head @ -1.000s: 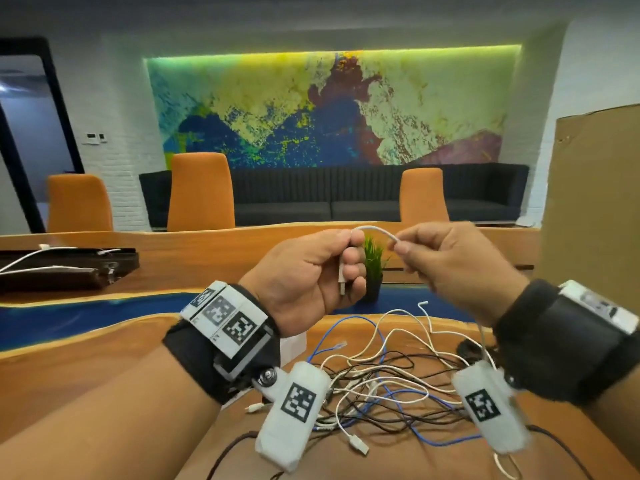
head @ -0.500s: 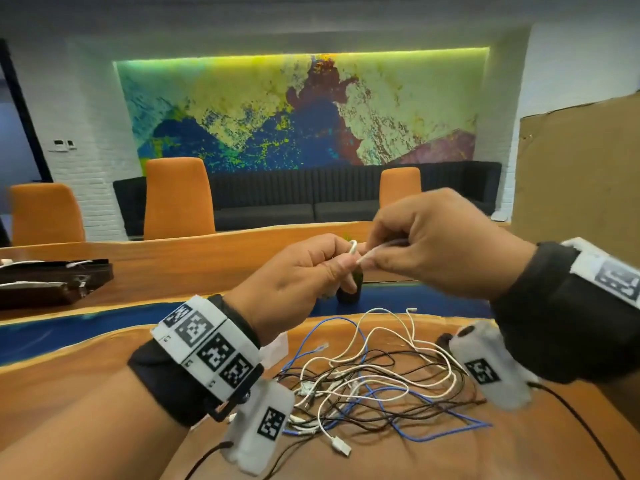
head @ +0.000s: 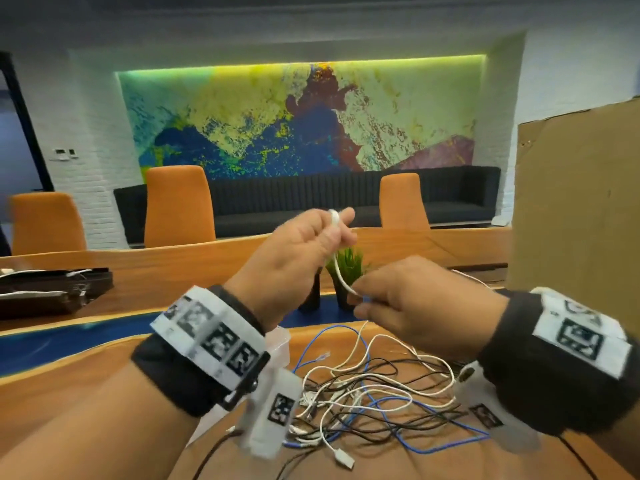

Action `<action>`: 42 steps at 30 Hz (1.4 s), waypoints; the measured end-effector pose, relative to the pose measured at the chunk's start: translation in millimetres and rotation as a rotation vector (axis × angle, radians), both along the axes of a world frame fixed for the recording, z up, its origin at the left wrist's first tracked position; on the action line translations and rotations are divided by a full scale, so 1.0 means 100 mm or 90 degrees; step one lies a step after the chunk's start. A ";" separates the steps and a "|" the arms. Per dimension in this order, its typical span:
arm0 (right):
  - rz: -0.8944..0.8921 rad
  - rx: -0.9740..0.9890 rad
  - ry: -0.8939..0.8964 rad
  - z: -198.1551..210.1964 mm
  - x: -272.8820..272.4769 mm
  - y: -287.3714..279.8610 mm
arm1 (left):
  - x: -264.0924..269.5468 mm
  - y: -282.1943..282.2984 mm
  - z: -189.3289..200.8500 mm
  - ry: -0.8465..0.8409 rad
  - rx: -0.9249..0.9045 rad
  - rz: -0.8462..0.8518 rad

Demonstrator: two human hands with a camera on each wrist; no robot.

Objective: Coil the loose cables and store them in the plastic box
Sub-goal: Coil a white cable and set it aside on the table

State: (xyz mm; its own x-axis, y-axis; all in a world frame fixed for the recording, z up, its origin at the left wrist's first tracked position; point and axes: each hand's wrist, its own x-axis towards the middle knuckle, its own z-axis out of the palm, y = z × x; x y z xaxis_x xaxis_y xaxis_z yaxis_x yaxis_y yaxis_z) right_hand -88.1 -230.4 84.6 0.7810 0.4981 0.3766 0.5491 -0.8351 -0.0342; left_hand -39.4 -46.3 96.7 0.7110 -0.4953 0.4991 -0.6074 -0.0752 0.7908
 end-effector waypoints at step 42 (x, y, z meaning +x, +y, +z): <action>0.109 0.564 0.125 -0.49 1.31 -0.29 | 0.99 -0.07 -1.07 0.314 -0.262 -0.347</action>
State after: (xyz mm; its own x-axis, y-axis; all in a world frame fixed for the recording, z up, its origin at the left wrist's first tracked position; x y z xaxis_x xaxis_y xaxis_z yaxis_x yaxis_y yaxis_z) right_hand 43.1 -259.6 35.6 0.8137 0.2053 0.5439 0.5791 -0.3674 -0.7277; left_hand 60.0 -53.2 -10.1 0.6087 -0.6793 0.4099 -0.0527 0.4808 0.8752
